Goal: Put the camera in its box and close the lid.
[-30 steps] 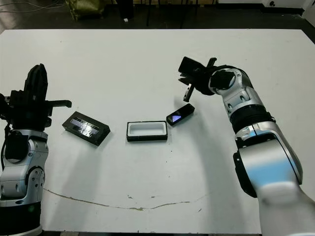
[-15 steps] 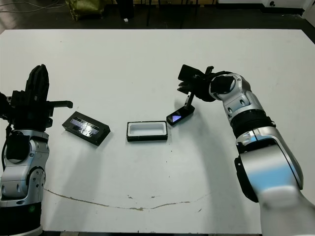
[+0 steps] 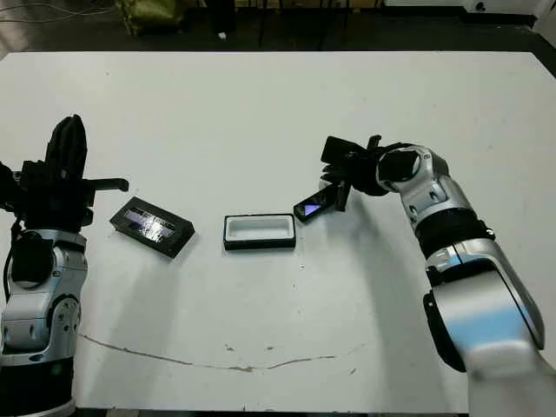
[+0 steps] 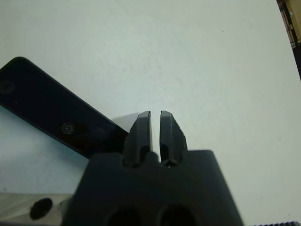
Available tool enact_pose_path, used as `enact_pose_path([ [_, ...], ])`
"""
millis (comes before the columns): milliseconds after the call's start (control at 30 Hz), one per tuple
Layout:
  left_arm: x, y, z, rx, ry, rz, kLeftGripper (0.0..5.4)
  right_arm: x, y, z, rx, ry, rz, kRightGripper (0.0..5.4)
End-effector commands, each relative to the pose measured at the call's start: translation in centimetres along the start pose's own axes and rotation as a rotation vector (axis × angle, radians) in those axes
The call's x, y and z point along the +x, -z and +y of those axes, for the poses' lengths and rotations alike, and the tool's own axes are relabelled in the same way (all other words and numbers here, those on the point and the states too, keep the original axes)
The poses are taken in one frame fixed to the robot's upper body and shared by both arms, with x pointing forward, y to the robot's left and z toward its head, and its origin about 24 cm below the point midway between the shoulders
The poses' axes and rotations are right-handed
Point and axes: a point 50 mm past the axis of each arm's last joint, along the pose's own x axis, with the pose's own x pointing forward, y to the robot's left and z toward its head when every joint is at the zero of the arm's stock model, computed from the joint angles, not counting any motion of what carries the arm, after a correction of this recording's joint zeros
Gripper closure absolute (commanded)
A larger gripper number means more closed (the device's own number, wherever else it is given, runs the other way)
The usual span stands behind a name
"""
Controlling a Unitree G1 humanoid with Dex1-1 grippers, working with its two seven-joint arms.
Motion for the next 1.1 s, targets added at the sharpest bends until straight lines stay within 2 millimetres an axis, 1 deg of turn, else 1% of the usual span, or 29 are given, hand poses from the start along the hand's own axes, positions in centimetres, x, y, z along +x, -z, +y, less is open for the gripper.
enact_pose_path([
  [33, -0.4, 0.6, 0.3, 0.002, -0.017, 0.036, 5.38, 0.0, 1.8, 1.2, 0.026, -0.037, 0.056, 5.40],
  [267, -0.4, 0.5, 0.3, 0.005, -0.014, 0.033, 5.38, -0.6, 2.0, 1.2, 0.003, -0.039, 0.030, 5.40],
  [633, -0.4, 0.5, 0.4, 0.016, -0.018, 0.034, 5.38, -1.6, 2.6, 1.3, 0.097, -0.071, -0.024, 5.40],
  [700, -0.4, 0.5, 0.4, 0.016, -0.017, 0.032, 5.38, -1.8, 2.7, 1.4, 0.090, -0.077, -0.031, 5.40],
  [1100, -0.5, 0.6, 0.4, 0.001, -0.020, 0.038, 5.38, -2.9, 2.2, 2.0, 0.074, -0.104, -0.066, 5.40],
])
